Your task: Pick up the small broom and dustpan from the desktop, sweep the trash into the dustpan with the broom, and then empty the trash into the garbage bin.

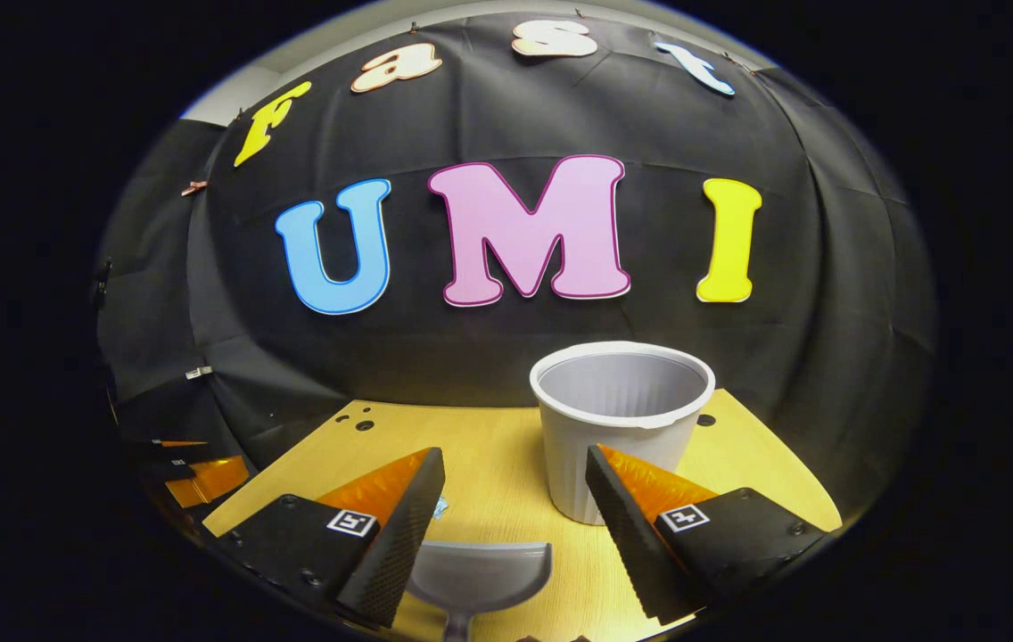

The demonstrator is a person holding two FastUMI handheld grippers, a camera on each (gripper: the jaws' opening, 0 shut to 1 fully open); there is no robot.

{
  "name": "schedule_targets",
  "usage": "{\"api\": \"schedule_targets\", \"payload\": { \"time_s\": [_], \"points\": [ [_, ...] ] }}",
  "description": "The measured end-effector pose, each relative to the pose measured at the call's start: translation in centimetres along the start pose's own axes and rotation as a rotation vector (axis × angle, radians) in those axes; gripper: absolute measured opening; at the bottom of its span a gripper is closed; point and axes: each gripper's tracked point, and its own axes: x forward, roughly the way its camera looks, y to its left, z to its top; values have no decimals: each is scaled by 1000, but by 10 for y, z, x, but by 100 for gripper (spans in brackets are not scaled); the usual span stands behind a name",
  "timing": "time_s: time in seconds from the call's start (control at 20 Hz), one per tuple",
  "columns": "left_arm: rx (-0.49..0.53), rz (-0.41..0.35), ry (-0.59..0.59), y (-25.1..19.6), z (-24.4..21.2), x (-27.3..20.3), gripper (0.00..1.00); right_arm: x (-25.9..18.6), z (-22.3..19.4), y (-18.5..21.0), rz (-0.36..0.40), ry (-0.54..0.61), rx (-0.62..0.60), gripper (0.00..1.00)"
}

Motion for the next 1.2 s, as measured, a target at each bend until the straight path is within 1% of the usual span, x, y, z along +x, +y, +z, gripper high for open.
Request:
{"api": "schedule_targets", "payload": {
  "time_s": [0.15,0.25,0.4,0.55,0.7,0.85,1.0,1.2],
  "points": [
    [19,-27,37,-1,-10,8,95,3,-4,-1,-13,13,-5,99],
    [30,-45,92,-2,-23,12,96,3,-8,-1,-16,26,-10,99],
    [39,-48,192,5,-49,21,96,2,-15,-2,-22,50,-25,99],
    [38,-53,328,14,-93,32,96,1,-30,-4,-21,105,-15,99],
    [48,-55,440,26,-134,34,96,-3,-41,-9,-33,149,3,99],
    [64,-64,536,36,-171,36,96,-14,-53,-14,-45,187,-13,99],
    [64,-77,643,40,-203,41,96,-20,-64,-17,-50,227,-33,99],
    [38,-74,756,46,-231,48,96,-24,-75,-18,-44,277,-61,99]
  ]
}}
